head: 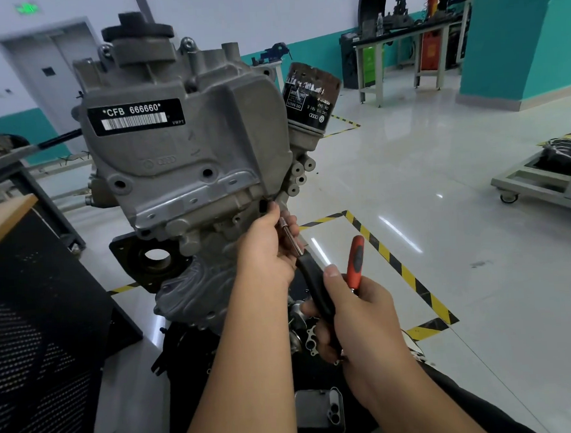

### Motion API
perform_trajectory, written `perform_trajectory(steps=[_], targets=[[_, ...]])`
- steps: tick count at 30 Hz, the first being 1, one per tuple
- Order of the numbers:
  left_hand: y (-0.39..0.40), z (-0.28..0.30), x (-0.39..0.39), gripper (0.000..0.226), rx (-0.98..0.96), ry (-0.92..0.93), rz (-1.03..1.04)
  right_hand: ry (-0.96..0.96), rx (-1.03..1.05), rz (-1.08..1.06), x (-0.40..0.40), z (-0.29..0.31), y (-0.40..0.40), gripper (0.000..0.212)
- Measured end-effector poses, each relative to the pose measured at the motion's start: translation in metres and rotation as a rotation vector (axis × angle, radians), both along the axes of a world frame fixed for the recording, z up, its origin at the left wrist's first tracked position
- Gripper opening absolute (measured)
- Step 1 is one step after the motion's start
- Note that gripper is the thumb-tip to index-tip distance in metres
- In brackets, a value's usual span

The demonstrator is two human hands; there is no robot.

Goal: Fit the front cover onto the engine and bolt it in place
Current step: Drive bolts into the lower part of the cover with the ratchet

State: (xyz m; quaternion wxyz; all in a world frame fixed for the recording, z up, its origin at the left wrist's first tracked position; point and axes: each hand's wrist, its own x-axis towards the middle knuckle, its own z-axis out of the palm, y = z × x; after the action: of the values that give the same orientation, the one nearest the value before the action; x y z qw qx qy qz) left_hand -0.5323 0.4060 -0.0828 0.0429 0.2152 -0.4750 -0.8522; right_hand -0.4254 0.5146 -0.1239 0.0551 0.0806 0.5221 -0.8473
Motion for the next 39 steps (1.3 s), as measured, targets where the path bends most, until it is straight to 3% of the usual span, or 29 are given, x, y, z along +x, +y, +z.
perform_trajectory(steps=[4, 8, 10, 15, 21, 28, 34, 39], targets=[[0.001, -0.003, 0.005, 0.029, -0.007, 0.008, -0.018, 0.029, 0.020, -0.124, -0.001, -0.003, -0.003, 0.042], [0.003, -0.003, 0.008, 0.020, -0.024, 0.008, 0.002, 0.082, 0.072, -0.198, -0.003, -0.002, -0.003, 0.022], [0.004, -0.003, 0.007, 0.014, -0.066, -0.011, 0.024, 0.060, 0.031, -0.139, -0.002, 0.000, -0.003, 0.023], [0.003, -0.006, 0.007, 0.025, -0.051, -0.005, 0.062, -0.011, -0.015, -0.092, 0.001, 0.000, -0.004, 0.044], [0.006, -0.015, 0.027, 0.021, -0.007, -0.007, -0.093, -0.099, -0.064, -0.077, -0.002, 0.007, 0.001, 0.035], [0.008, -0.013, 0.028, 0.014, -0.096, 0.015, 0.041, -0.019, -0.044, -0.049, 0.001, 0.009, 0.002, 0.039], [0.009, -0.008, 0.033, 0.015, -0.024, 0.023, -0.080, -0.026, -0.047, -0.072, -0.003, 0.008, 0.003, 0.031], [0.005, -0.007, 0.032, 0.018, -0.044, 0.048, -0.035, -0.001, -0.010, -0.007, -0.003, 0.007, 0.002, 0.034]])
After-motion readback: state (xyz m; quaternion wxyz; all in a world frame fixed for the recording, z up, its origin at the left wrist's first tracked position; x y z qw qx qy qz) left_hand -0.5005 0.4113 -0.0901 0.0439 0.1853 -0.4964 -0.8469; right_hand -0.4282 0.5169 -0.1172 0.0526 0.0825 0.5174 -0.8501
